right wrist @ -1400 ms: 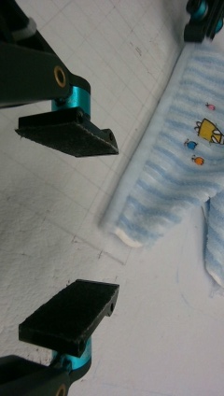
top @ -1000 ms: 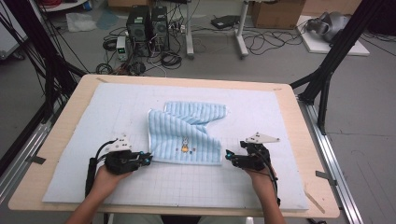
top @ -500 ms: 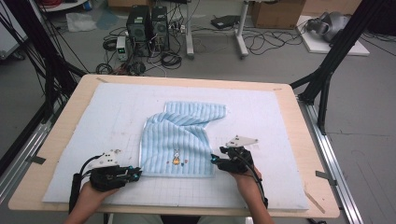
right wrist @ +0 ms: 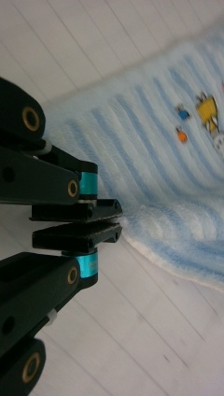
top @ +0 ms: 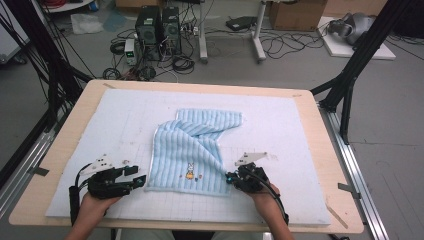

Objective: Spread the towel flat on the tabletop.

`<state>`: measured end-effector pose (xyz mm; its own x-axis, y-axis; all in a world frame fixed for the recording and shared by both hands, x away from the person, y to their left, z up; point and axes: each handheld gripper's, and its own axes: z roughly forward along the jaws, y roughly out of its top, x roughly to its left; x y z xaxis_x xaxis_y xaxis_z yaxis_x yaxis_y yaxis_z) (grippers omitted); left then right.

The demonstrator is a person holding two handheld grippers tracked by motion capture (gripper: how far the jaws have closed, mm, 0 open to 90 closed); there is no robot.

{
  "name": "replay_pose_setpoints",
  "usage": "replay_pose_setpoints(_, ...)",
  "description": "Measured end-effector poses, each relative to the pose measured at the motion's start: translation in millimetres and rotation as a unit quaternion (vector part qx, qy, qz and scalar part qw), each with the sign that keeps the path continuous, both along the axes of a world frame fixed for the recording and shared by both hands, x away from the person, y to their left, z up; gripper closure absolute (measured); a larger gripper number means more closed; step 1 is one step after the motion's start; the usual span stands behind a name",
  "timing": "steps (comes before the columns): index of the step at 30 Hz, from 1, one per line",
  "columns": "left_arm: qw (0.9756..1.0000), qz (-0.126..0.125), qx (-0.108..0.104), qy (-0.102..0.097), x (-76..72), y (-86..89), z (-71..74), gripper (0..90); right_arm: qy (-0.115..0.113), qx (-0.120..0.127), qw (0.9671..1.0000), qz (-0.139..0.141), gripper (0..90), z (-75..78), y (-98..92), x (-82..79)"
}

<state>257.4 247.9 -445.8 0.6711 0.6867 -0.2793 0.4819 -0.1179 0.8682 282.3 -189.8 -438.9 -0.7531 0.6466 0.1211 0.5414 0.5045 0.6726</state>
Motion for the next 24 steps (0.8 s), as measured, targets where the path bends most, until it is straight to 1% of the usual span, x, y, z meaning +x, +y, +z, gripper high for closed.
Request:
replay_pose_setpoints(2,1.0000,0.004,-0.004,0.001,1.6,1.0,0.0,42.7,0.013,0.008,0.9998,0.014,86.7,-0.4,-8.3,-9.8)
replay_pose_setpoints(3,1.0000,0.004,-0.004,0.000,2.6,0.5,0.3,42.6,0.015,0.012,0.9996,0.021,86.5,-0.8,-12.1,-14.7)
replay_pose_setpoints(5,1.0000,0.003,-0.003,-0.002,4.8,-1.6,1.1,42.6,0.025,0.021,0.9991,0.026,86.5,-1.3,-18.9,-23.4)
replay_pose_setpoints(7,1.0000,0.000,-0.001,-0.003,6.8,-3.6,1.6,42.6,0.029,0.024,0.9989,0.027,86.5,-1.5,-24.5,-30.4)
replay_pose_setpoints(9,1.0000,0.000,-0.003,-0.004,7.1,-5.9,0.9,42.3,0.036,0.026,0.9986,0.027,86.2,-1.2,-28.7,-35.5)
replay_pose_setpoints(10,1.0000,0.000,-0.003,-0.003,7.3,-7.3,0.4,42.4,0.033,0.026,0.9988,0.027,85.5,-0.9,-30.4,-37.3)
replay_pose_setpoints(11,1.0000,-0.002,-0.003,-0.002,8.1,-8.5,0.0,42.3,0.032,0.027,0.9988,0.025,82.6,-0.1,-31.8,-39.0)
replay_pose_setpoints(13,1.0000,-0.001,-0.002,-0.002,11.0,-10.5,0.2,41.8,0.019,0.048,0.9986,0.012,68.6,2.6,-35.7,-38.4)
replay_pose_setpoints(14,1.0000,-0.001,0.000,-0.003,13.5,-11.9,0.6,41.6,0.008,0.066,0.9978,-0.001,59.8,4.6,-37.7,-36.9)
replay_pose_setpoints(15,1.0000,-0.001,0.000,-0.002,16.2,-14.1,1.0,41.5,0.001,0.086,0.9961,-0.019,50.1,7.1,-39.9,-35.1)
replay_pose_setpoints(16,1.0000,-0.001,0.001,-0.002,19.4,-16.7,1.1,41.2,-0.011,0.104,0.9938,-0.040,39.7,9.3,-41.5,-32.0)
replay_pose_setpoints(17,1.0000,-0.002,0.002,-0.001,23.4,-20.1,1.0,41.2,-0.023,0.114,0.9914,-0.060,30.7,11.0,-42.6,-28.8)
replay_pose_setpoints(18,1.0000,-0.003,0.003,0.002,27.9,-24.2,1.0,41.1,-0.030,0.122,0.9893,-0.073,26.5,12.0,-43.6,-25.2)
replay_pose_setpoints(19,1.0000,-0.007,0.003,0.003,33.1,-28.8,1.1,41.1,-0.032,0.129,0.9879,-0.080,24.7,12.4,-44.1,-21.6)
replay_pose_setpoints(20,0.9999,-0.011,0.005,0.005,38.4,-33.7,1.3,41.0,-0.033,0.134,0.9871,-0.081,22.1,12.2,-44.0,-17.5)
replay_pose_setpoints(21,0.9998,-0.016,0.008,0.007,44.2,-38.1,2.0,41.0,-0.038,0.132,0.9870,-0.084,19.6,12.0,-43.4,-13.2)
replay_pose_setpoints(22,0.9998,-0.017,0.005,0.009,50.0,-41.9,2.6,40.6,-0.043,0.130,0.9867,-0.088,17.8,12.0,-42.6,-9.1)
replay_pose_setpoints(23,0.9998,-0.016,0.003,0.010,55.6,-45.2,3.4,40.4,-0.049,0.130,0.9862,-0.091,14.9,12.3,-42.0,-4.8)
replay_pose_setpoints(24,0.9999,-0.010,0.002,0.006,61.5,-49.6,3.9,39.9,-0.054,0.132,0.9855,-0.092,11.4,12.5,-41.0,0.3)
